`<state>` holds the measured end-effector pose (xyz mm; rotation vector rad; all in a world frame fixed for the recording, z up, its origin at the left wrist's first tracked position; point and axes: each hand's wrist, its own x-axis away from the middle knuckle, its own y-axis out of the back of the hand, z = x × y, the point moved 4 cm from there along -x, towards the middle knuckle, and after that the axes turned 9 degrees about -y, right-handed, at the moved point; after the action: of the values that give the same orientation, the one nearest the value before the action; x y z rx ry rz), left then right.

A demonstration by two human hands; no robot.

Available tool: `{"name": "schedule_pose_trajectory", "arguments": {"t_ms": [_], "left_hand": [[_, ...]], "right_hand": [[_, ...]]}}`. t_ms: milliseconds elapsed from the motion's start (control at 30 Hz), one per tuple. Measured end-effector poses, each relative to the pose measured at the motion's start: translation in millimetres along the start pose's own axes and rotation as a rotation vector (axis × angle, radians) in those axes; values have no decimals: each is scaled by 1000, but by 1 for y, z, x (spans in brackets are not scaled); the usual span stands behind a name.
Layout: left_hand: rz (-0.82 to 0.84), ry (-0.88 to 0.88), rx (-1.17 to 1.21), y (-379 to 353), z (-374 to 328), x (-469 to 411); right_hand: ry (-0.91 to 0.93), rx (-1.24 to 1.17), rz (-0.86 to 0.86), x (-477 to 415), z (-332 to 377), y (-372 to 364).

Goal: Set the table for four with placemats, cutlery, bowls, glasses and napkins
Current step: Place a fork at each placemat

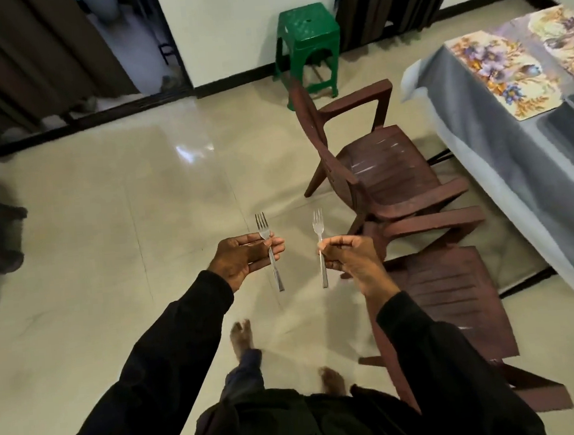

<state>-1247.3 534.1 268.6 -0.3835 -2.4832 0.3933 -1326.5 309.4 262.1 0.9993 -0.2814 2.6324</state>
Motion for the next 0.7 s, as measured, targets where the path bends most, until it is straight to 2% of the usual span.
{"name": "schedule_pose_trajectory", "arguments": {"t_ms": [367, 700], "left_hand": [[148, 89, -28, 97, -133, -121], [205, 111, -31, 102, -229, -283]], "right_hand": [[-11, -156, -68, -89, 89, -127], [27, -207, -100, -222, 198, -165]]}}
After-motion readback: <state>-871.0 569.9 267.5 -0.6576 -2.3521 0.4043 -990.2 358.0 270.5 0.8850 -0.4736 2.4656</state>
